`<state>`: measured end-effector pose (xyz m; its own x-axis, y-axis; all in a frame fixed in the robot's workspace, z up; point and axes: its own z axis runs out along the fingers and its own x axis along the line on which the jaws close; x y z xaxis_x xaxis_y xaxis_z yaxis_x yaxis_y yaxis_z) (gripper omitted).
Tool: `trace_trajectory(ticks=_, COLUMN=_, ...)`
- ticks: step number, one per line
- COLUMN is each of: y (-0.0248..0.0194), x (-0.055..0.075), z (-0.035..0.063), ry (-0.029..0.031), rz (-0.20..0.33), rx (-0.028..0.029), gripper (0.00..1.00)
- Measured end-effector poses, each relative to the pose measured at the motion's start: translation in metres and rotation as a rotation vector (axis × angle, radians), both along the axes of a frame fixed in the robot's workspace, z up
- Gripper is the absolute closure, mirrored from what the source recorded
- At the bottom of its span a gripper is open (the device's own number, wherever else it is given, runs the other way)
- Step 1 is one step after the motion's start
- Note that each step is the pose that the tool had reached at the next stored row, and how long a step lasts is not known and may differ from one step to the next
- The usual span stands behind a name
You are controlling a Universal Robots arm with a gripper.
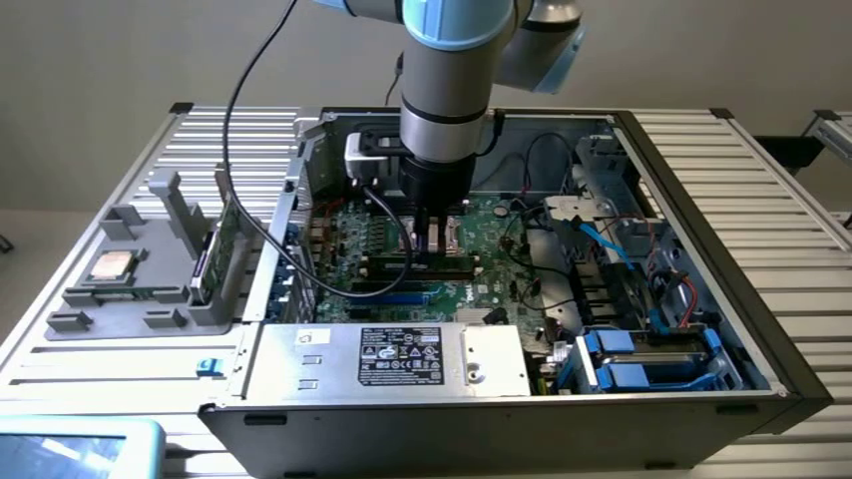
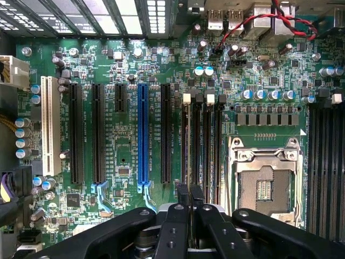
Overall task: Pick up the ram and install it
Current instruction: 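Insert the ram into the slot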
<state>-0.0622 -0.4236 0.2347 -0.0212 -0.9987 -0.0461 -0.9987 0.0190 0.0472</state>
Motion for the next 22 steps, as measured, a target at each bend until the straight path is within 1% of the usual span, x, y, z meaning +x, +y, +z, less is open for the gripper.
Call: trace_trajectory(ticks=22, y=0.0000, x=-0.0005, z=-0.0010, ry=-0.0005, rz=0.000, rx=0.0005, gripper=0.89)
